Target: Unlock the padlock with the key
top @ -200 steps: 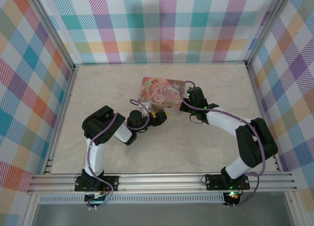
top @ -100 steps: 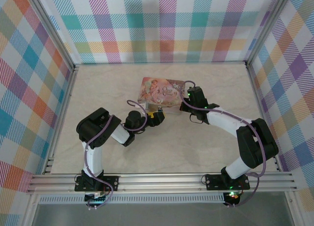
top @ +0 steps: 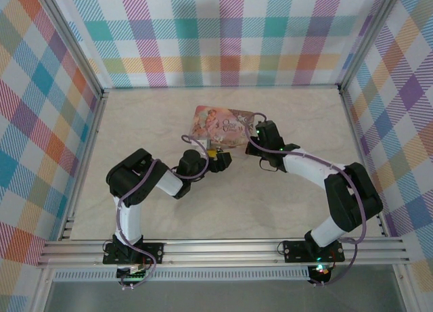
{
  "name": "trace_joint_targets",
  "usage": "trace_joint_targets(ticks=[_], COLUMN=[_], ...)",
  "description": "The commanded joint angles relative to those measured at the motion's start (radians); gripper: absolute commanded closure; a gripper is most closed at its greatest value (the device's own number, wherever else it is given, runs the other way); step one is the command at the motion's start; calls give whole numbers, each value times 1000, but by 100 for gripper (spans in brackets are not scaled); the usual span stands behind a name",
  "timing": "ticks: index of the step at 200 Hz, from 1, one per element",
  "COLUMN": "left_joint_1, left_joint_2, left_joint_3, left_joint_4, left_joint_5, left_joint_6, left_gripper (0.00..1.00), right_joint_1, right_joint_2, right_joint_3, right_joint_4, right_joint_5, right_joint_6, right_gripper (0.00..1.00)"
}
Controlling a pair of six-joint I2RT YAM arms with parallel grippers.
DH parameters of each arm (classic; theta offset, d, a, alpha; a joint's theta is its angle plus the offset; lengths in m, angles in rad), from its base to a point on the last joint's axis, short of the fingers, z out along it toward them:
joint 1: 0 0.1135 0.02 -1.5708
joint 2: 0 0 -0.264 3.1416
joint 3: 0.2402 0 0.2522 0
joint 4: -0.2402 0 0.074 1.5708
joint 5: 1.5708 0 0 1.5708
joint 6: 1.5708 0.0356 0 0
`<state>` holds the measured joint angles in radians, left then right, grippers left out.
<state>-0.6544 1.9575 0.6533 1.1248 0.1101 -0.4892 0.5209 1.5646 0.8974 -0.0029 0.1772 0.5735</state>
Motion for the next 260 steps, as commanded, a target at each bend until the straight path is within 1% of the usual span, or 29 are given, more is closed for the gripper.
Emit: trace_joint_targets(ticks=[1, 39, 76, 97, 113, 152, 164, 202, 216, 226, 260], left_joint_1=[-11, -11, -6, 8, 20, 60, 65, 65, 64, 64, 67], left_joint_2=[15, 32, 30, 32, 34, 80, 83, 62, 57, 59, 89], left_joint_3=[30, 46, 66, 71, 65, 30, 26, 28, 34, 37, 36], left_joint_4=[-4, -1, 31, 55, 64, 214, 216, 150, 129, 142, 251], left_joint_5=[-12, 12, 102, 139, 140, 177, 172, 107, 100, 115, 188], left_joint_6=[51, 67, 52, 22, -5, -117, -133, -144, -152, -155, -183], left_gripper=[13, 12, 14, 14, 14, 16, 16, 13, 13, 12, 22], right_joint_1=[22, 34, 36, 36, 36, 36, 36, 36, 36, 36, 36], right_joint_2=[15, 18, 9, 3, -1, -1, -3, -9, -3, 3, 8], right_joint_3=[14, 20, 23, 23, 22, 29, 28, 25, 26, 27, 28], right_joint_4=[44, 45, 38, 30, 27, 27, 26, 26, 30, 33, 37], right_joint_5=[-38, -40, -31, -24, -22, -24, -23, -20, -24, -26, -26], right_joint_6=[28, 28, 22, 16, 15, 12, 11, 8, 9, 11, 11], right_gripper=[100, 100, 100, 100, 100, 100, 100, 100, 100, 100, 100])
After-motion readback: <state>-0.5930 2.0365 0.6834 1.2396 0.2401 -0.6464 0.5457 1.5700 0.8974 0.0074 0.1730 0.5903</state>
